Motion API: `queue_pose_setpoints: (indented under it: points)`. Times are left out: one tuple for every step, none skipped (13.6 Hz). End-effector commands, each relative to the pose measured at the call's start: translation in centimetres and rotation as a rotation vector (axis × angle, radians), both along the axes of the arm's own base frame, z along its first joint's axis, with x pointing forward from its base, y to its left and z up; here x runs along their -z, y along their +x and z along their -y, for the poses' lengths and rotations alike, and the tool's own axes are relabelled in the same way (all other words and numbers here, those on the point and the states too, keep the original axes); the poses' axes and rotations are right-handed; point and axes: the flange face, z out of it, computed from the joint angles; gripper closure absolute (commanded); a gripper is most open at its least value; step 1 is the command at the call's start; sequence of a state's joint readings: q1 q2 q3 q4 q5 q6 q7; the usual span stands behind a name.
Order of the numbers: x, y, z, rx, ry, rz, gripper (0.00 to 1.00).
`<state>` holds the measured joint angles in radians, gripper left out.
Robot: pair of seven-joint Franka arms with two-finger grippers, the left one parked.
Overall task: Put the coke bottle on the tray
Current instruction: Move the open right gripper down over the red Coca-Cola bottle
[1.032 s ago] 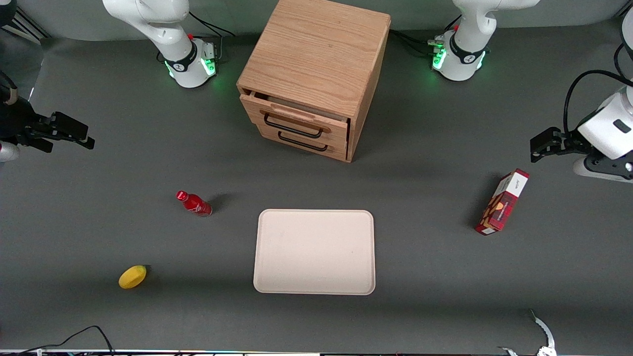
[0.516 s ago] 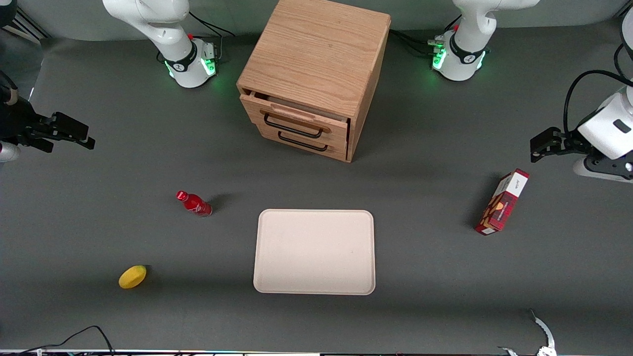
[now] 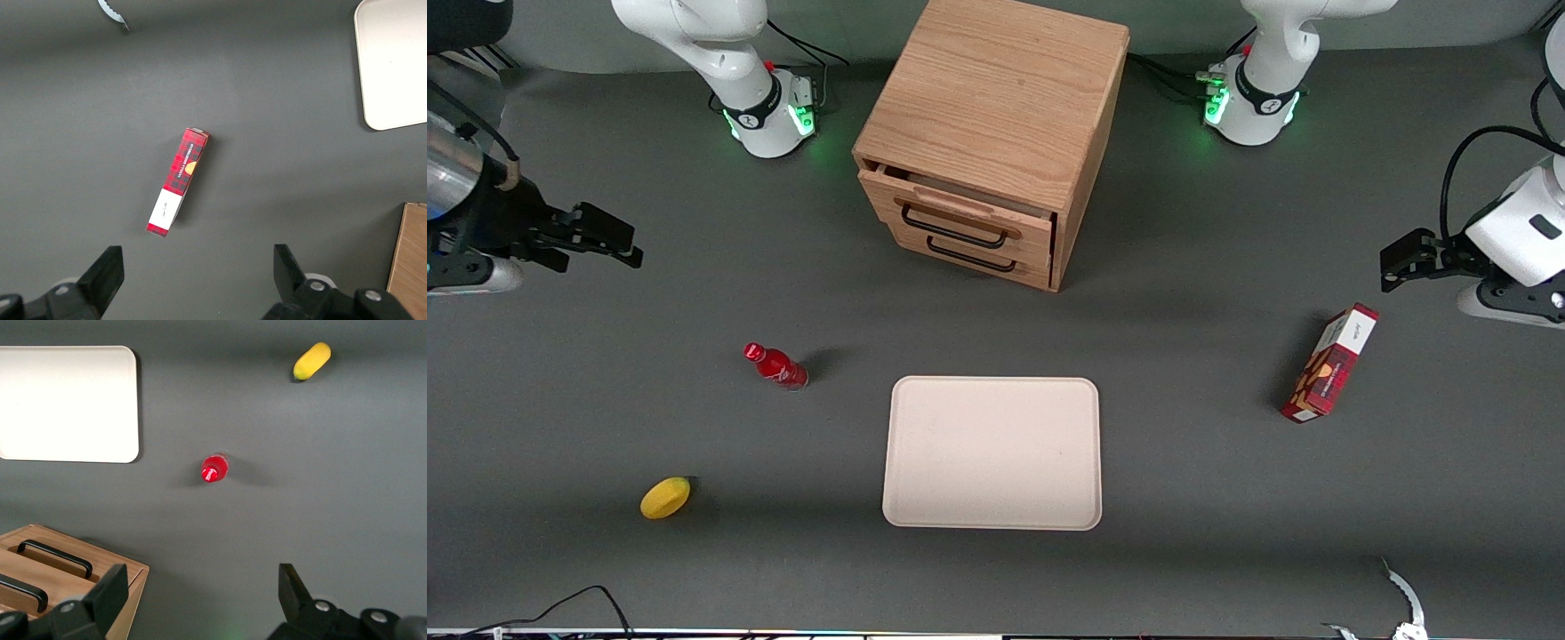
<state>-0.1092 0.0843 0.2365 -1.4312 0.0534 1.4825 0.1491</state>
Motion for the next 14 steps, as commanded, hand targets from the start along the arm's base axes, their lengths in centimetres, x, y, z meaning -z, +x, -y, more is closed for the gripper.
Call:
queue_pose_setpoints:
  points:
    - [2.1, 0.7, -0.6, 0.015, 0.014, -0.021, 0.0]
    - [2.9, 0.6, -0.6, 0.017, 0.012, -0.01, 0.0]
    - [4.0, 0.4, -0.7, 0.02, 0.009, 0.002, 0.0]
    - [5.0, 0.2, -0.8, 0.023, 0.007, 0.015, 0.0]
    - [5.9, 0.3, -0.9, 0.025, 0.007, 0.023, 0.0]
    - [6.7, 0.4, -0.9, 0.027, 0.006, 0.032, 0.01]
    - [7.9, 0.6, -0.9, 0.03, 0.007, 0.041, 0.01]
    - [9.2, 0.7, -0.9, 0.029, 0.006, 0.048, 0.01]
    - [10.3, 0.8, -1.0, 0.029, 0.005, 0.053, 0.01]
    - [11.5, 0.7, -1.2, 0.028, 0.004, 0.059, 0.01]
    - [12.6, 0.7, -1.4, 0.021, -0.005, 0.065, 0.02]
    - [13.9, 0.6, -1.4, 0.011, -0.026, 0.073, 0.01]
    - [15.1, 0.5, -1.6, 0.007, -0.028, 0.083, 0.01]
    - [16.0, 0.4, -1.6, 0.009, -0.028, 0.089, 0.01]
